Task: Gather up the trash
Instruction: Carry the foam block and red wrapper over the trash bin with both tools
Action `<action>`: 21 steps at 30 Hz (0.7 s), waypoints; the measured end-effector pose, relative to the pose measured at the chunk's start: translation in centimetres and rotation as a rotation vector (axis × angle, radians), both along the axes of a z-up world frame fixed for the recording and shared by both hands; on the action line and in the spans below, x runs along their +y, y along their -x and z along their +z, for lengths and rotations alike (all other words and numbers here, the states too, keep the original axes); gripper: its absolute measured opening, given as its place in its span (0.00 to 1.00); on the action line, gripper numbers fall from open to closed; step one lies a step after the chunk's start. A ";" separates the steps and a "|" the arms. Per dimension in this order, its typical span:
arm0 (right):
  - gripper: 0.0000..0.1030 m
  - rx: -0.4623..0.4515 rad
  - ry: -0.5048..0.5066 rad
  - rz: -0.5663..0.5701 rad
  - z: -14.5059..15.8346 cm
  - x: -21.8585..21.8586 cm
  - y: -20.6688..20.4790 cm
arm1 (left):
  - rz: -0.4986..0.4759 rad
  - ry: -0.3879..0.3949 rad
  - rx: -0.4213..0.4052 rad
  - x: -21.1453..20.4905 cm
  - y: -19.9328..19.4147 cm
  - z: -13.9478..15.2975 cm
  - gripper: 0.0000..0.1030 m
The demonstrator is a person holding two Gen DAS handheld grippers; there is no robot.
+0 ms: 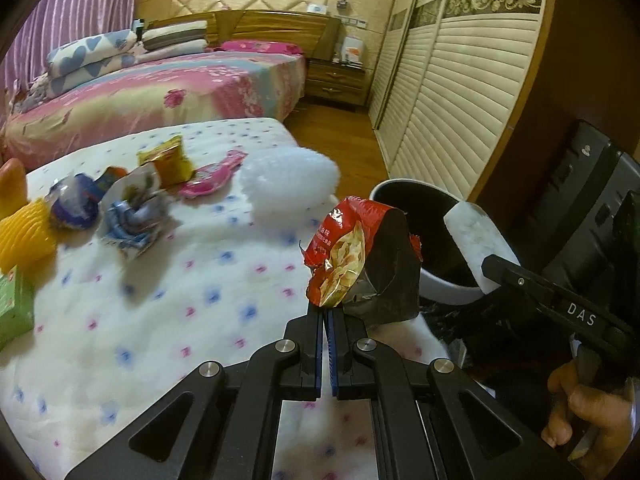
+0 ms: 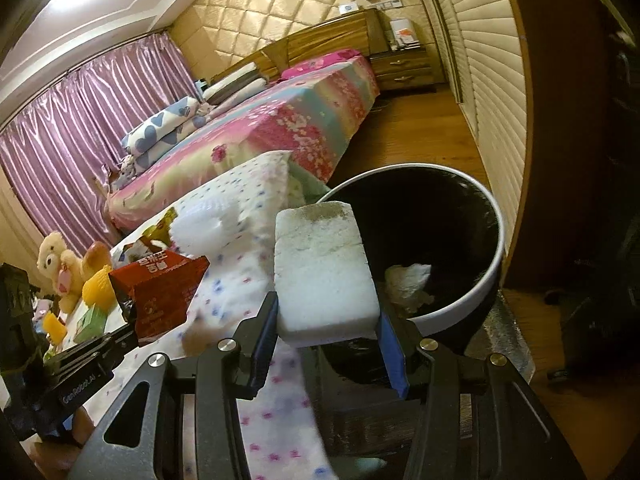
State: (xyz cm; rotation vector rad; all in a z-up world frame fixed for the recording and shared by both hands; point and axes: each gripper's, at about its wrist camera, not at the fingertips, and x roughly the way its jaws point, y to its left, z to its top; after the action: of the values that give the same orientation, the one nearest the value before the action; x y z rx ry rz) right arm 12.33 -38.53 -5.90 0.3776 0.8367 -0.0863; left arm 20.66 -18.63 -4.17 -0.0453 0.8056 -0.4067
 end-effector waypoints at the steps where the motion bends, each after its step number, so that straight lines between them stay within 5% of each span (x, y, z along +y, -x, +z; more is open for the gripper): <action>1: 0.46 0.000 0.000 -0.006 0.0 -0.3 0.0 | -0.007 -0.002 -0.001 -0.4 -0.3 0.0 0.01; 21: 0.46 0.018 -0.003 -0.069 -0.3 -4.6 -1.5 | -0.071 -0.019 0.003 -5.8 -4.3 -0.8 0.01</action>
State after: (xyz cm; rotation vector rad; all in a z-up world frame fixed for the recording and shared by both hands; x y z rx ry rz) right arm 13.87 -43.10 -6.18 0.4094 0.8422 -0.1529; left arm 24.98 -24.47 -4.94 0.0006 0.8159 -0.4657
